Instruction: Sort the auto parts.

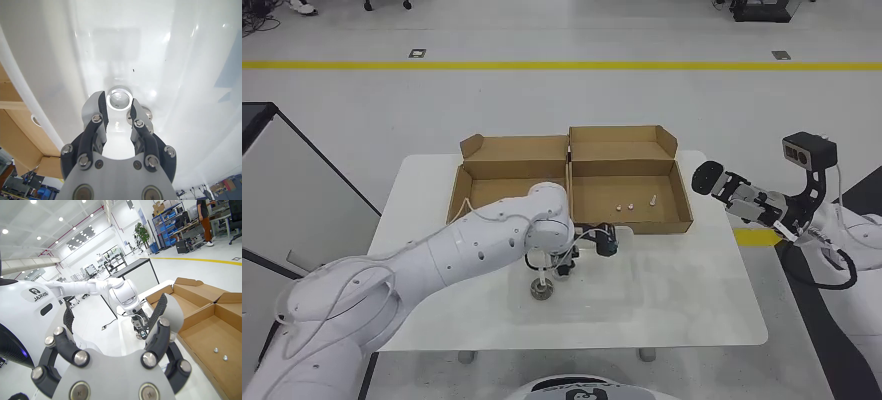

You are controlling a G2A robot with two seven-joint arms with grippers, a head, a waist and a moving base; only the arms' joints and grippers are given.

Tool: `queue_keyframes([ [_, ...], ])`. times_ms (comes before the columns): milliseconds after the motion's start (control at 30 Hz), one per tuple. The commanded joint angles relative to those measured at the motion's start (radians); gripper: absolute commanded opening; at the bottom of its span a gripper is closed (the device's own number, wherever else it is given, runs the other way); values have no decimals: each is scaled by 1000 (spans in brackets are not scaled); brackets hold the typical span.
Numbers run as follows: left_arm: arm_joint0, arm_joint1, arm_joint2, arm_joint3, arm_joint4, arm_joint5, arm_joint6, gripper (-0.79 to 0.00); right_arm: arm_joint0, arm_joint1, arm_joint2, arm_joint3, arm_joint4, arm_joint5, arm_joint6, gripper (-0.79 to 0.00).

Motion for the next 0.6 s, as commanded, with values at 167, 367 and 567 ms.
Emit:
queue_keyframes([
  [167,8,-30,0,51,11,-5,5,-477,0,0,0,0,0,0,0,0],
  [367,1,-38,0,86,22,-3,4,-477,0,0,0,0,0,0,0,0],
  [567,7,-39,0,104,33,-3,4,-483,0,0,0,0,0,0,0,0],
])
